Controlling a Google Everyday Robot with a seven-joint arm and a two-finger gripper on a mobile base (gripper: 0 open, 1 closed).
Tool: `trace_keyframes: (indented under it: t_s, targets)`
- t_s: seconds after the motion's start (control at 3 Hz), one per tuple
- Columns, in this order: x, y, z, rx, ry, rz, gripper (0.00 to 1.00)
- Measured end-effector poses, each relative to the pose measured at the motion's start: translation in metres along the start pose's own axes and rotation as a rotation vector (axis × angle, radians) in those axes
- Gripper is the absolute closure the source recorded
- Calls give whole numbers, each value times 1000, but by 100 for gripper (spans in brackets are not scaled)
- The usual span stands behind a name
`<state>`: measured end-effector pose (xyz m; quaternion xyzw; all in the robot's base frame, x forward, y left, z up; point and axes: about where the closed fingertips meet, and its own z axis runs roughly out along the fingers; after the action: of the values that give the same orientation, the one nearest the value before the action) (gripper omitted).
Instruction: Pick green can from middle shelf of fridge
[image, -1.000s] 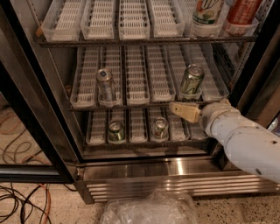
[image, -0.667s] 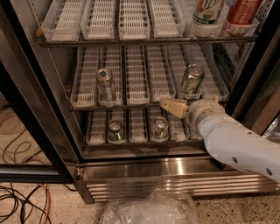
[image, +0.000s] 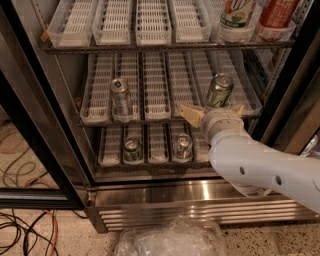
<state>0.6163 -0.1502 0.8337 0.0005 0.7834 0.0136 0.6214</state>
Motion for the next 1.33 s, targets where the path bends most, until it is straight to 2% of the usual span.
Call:
trace_keyframes:
  t_s: [0.33, 0.67, 1.33]
  targets:
    - [-7, -12, -7, 89, -27, 4, 0]
    - [-11, -19, -7, 135, -48, 6, 0]
    - [-16, -29, 14, 150, -87, 46, 0]
